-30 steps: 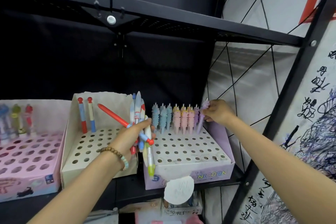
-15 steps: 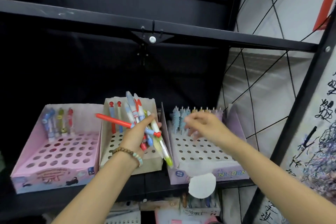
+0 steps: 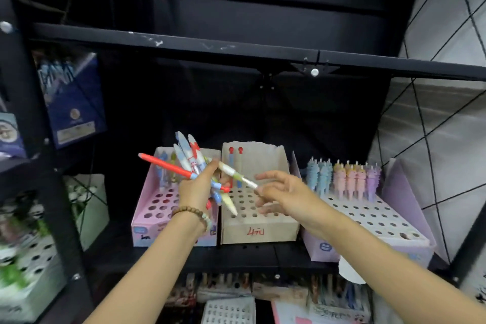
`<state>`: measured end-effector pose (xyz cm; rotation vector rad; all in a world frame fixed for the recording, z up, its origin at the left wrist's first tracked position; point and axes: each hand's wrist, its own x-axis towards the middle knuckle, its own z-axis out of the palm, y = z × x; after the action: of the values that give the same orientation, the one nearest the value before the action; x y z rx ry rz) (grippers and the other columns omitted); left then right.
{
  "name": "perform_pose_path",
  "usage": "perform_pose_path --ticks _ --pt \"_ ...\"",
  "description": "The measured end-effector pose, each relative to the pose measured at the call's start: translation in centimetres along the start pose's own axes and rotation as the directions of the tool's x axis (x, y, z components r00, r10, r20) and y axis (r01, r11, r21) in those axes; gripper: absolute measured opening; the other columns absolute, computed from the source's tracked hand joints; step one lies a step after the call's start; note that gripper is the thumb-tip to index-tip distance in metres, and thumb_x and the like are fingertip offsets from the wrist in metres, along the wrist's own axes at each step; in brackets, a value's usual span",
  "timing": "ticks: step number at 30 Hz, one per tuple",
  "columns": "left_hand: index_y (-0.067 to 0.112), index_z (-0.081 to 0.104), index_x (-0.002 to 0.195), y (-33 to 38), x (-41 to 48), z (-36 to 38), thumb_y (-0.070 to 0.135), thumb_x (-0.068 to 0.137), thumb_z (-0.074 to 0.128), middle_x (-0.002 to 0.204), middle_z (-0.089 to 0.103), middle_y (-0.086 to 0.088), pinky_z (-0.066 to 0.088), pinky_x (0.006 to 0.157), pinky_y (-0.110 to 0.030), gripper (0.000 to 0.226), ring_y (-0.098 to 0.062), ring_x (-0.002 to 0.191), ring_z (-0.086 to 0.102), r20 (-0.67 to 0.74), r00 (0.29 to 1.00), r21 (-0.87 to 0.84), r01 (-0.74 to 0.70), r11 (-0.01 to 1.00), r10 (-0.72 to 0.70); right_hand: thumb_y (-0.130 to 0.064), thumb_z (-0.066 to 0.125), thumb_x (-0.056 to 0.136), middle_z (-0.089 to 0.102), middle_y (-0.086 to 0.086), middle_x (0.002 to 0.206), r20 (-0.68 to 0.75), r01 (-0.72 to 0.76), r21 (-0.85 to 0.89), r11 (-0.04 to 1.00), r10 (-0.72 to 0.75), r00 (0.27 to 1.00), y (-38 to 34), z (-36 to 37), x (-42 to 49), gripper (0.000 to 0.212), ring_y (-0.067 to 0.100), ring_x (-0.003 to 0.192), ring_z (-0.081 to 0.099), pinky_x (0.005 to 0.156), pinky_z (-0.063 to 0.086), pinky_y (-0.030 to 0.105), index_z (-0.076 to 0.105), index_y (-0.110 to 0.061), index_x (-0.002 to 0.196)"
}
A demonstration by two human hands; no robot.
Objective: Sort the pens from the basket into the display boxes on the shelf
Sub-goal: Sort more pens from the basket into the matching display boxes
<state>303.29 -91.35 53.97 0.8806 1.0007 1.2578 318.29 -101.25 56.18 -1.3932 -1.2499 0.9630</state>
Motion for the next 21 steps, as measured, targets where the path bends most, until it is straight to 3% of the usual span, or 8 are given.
perform_pose_path --ticks 2,4,7,9,11,13,16,21 --pt "0.006 0.059 0.077 0.1 0.5 -2.2 0.027 0.08 0.073 0.043 0.059 0.0 0.042 0.041 -0.019 0.025 -0.012 0.037 0.056 0.003 1.0 0.041 -0.02 0.999 0.02 -0.013 0.052 0.095 0.063 0.008 0.087 -0.06 0.026 0.066 0.997 -0.022 0.998 -0.4 0.6 0.8 0.02 0.012 0.068 0.065 0.072 0.058 0.027 0.058 -0.014 0.115" --pt "0.004 0.061 0.087 0.4 0.9 -4.5 0.024 0.081 0.073 0.049 0.063 -0.003 0.046 0.043 -0.021 0.024 -0.017 0.046 0.061 0.007 1.0 0.095 -0.018 0.995 0.018 -0.017 0.048 0.098 0.057 0.007 0.084 -0.097 0.042 0.108 0.993 -0.032 0.995 -0.9 1.4 2.0 0.017 0.011 0.064 0.062 0.067 0.058 0.026 0.059 -0.011 0.11" --pt "0.004 0.063 0.082 1.5 1.3 -8.1 0.03 0.081 0.071 0.043 0.059 -0.003 0.042 0.04 -0.017 0.027 -0.013 0.038 0.053 -0.019 0.998 0.224 -0.059 0.973 0.065 -0.022 0.055 0.094 0.056 0.007 0.077 -0.122 0.073 0.179 0.981 -0.051 0.991 -1.7 3.0 4.2 0.02 0.012 0.063 0.06 0.06 0.056 0.02 0.065 -0.006 0.1" --pt "-0.003 0.065 0.09 2.3 2.0 -10.1 0.031 0.081 0.071 0.058 0.065 -0.014 0.053 0.055 -0.03 0.036 -0.023 0.053 0.059 -0.033 0.995 0.231 -0.081 0.97 0.091 -0.021 0.062 0.09 0.06 0.011 0.08 -0.117 0.092 0.243 0.966 -0.065 0.991 -2.3 4.0 5.7 0.019 0.013 0.071 0.063 0.065 0.057 0.019 0.068 -0.004 0.097" --pt "-0.005 0.067 0.095 2.7 2.5 -11.8 0.031 0.08 0.072 0.07 0.067 -0.02 0.053 0.077 -0.047 0.04 -0.03 0.071 0.058 -0.059 0.993 0.211 -0.091 0.973 0.105 -0.015 0.065 0.087 0.066 0.012 0.087 -0.082 0.101 0.279 0.955 -0.081 0.993 -3.0 5.2 7.3 0.015 0.015 0.079 0.068 0.07 0.058 0.019 0.068 -0.005 0.098" --pt "0.0 0.07 0.087 2.7 3.0 -12.9 0.031 0.079 0.073 0.065 0.068 -0.014 0.05 0.079 -0.046 0.031 -0.028 0.073 0.057 -0.079 0.993 0.189 -0.072 0.979 0.088 -0.011 0.066 0.087 0.069 0.011 0.086 -0.059 0.136 0.204 0.97 -0.126 0.99 -3.4 6.6 8.9 0.013 0.014 0.074 0.071 0.067 0.057 0.017 0.066 -0.004 0.099" --pt "0.011 0.07 0.069 2.1 3.6 -13.8 0.028 0.08 0.073 0.059 0.07 -0.008 0.052 0.082 -0.045 0.02 -0.025 0.059 0.063 -0.081 0.995 0.149 -0.039 0.988 0.051 -0.01 0.063 0.089 0.066 0.012 0.078 -0.098 0.231 -0.015 0.973 -0.231 0.968 -3.4 8.7 11.1 0.016 0.017 0.066 0.068 0.062 0.057 0.017 0.064 0.002 0.099" --pt "0.009 0.069 0.075 1.1 4.9 -14.6 0.026 0.079 0.073 0.059 0.07 -0.006 0.055 0.081 -0.046 0.018 -0.018 0.047 0.063 -0.086 0.996 0.133 -0.002 0.991 0.013 -0.017 0.067 0.087 0.067 0.008 0.068 -0.102 0.3 -0.2 0.933 -0.324 0.94 -2.7 11.3 13.7 0.016 0.019 0.063 0.067 0.06 0.058 0.025 0.063 -0.002 0.09"
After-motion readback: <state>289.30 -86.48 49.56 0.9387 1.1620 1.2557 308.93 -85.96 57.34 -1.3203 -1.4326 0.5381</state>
